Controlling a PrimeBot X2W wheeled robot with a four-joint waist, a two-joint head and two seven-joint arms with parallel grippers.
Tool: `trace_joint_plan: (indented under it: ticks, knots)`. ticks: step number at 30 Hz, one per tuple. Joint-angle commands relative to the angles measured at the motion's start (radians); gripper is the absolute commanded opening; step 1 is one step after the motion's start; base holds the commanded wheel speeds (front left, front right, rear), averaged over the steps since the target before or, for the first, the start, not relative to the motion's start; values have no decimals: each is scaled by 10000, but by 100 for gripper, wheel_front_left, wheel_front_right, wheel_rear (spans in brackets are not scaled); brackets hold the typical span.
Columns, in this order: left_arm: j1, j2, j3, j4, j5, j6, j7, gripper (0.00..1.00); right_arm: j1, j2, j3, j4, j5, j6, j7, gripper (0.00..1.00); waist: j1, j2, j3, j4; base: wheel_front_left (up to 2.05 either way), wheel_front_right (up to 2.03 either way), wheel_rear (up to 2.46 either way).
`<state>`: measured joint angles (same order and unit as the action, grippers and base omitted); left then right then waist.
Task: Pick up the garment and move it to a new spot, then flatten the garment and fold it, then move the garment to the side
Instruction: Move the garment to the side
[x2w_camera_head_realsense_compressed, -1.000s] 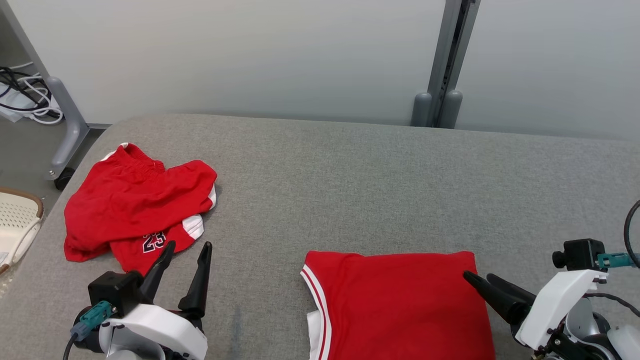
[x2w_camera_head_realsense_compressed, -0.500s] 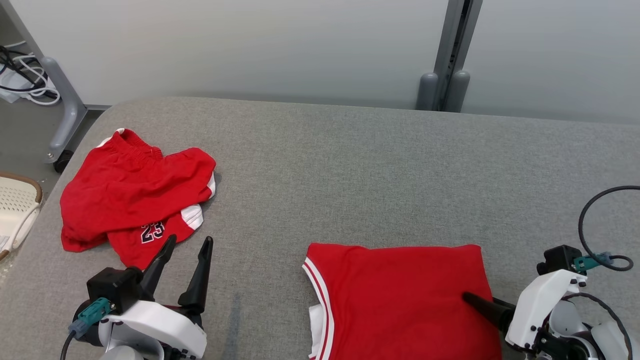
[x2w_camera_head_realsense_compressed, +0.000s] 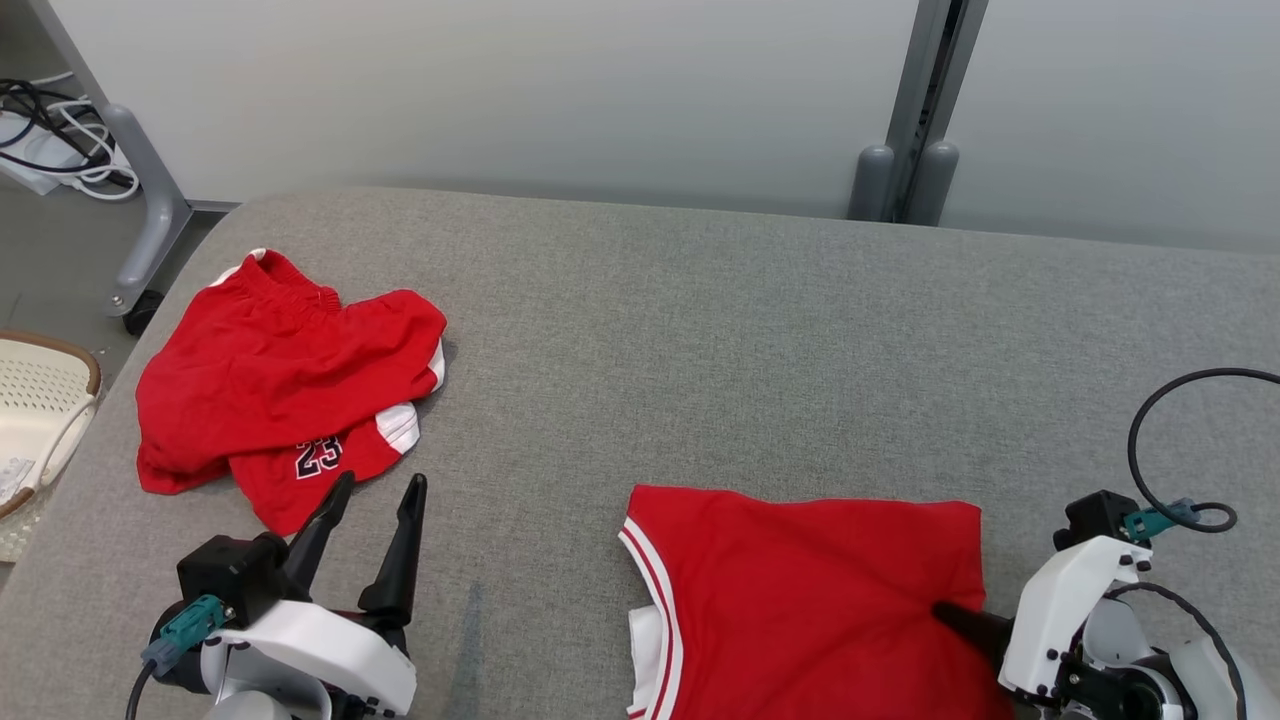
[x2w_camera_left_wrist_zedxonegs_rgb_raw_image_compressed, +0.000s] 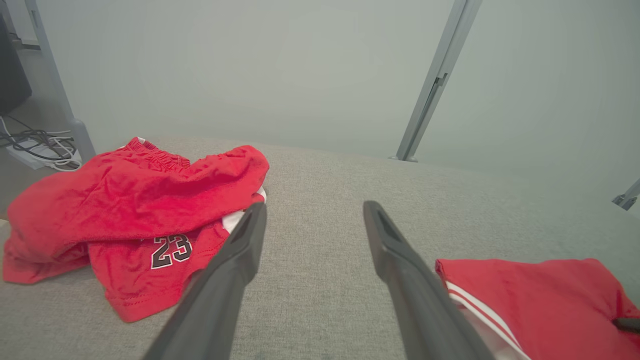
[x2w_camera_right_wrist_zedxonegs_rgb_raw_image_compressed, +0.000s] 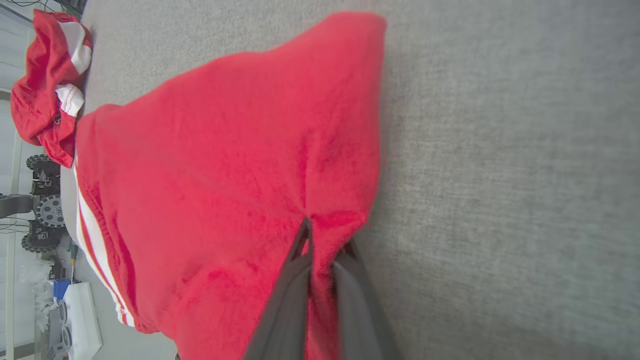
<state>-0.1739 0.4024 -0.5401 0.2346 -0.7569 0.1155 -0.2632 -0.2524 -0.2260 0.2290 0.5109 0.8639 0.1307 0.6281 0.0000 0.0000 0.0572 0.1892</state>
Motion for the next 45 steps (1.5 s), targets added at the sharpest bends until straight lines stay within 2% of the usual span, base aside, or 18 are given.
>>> trace_joint_plan:
  ticks: [1, 11, 23, 30, 35, 43, 45]
  knots:
    - [-155, 37, 58, 23, 60, -36, -24, 100, 126, -47, 6, -73, 43, 4, 38, 0, 0, 0, -9, -13, 0, 0, 0]
    - [11, -107, 216, -29, 196, -107, -25, 100, -192, -611, 67, -1128, -78, 4, -808, 0, 0, 0, -129, -397, 0, 0, 0]
    - [74, -369, 362, -114, 590, -442, -23, 100, -1321, -1191, 701, -859, -564, 4, -1512, 0, 0, 0, -68, -1580, 0, 0, 0]
    - [-395, -238, 414, -164, 827, -635, -23, 100, -3251, -1582, 1717, -180, -867, 4, -2048, 0, 0, 0, 660, -2550, 0, 0, 0]
    - [-896, -90, 365, -309, 996, -792, 53, 100, -4852, -1685, 2164, 589, -836, 4, -2654, 0, 0, 0, 1546, -2973, 0, 0, 0]
    - [-1585, 344, 456, -593, 1202, -972, 194, 100, -6735, -1863, 1848, 2392, -931, 4, -3556, 0, 0, 0, 2938, -3284, 0, 0, 0]
    - [-1736, 431, 451, -688, 1270, -1032, 188, 100, -7089, -1606, 1991, 2709, -1115, 11, -3591, 0, 0, 0, 3145, -3343, 0, 0, 0]
